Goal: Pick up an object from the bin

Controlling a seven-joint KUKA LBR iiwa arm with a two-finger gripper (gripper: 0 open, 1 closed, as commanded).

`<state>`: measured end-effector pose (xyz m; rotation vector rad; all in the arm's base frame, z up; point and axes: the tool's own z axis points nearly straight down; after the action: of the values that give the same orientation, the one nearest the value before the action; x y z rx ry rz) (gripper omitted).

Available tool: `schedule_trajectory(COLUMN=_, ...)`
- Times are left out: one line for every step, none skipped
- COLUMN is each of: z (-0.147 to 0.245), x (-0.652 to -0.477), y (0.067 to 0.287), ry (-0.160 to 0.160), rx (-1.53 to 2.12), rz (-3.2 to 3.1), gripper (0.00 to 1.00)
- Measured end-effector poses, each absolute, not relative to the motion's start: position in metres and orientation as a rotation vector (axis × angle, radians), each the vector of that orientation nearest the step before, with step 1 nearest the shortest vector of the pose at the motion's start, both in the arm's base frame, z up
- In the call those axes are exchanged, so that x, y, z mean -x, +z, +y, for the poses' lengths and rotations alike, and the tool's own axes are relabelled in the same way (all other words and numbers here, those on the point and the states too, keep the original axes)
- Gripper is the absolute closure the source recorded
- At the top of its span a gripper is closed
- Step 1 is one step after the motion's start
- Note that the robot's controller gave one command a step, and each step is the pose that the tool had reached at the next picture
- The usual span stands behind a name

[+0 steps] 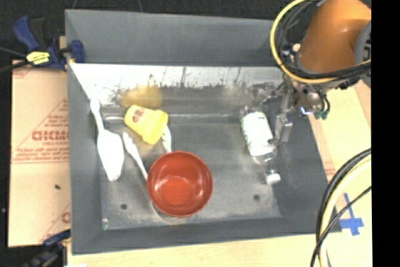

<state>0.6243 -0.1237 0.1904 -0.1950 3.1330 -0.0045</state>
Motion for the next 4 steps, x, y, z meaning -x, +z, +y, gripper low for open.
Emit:
schedule_trajectory(z=-0.094, x=-0.639, y=0.227, ry=-0.008, rx=0.339, rz=3.110, gripper=0.00)
schedule_trajectory(z=-0.096, x=-0.638, y=0.222, ry=-0.007, rx=0.319, rz=3.112, gripper=0.00)
schedule_trajectory(z=-0.102, x=-0.629, y=0.178, ry=-0.010, rx=0.550, rz=3.077, gripper=1.00)
schedule_trajectory(z=-0.102, x=-0.629, y=0.178, ry=-0.009, rx=0.549, rz=3.077, gripper=1.00)
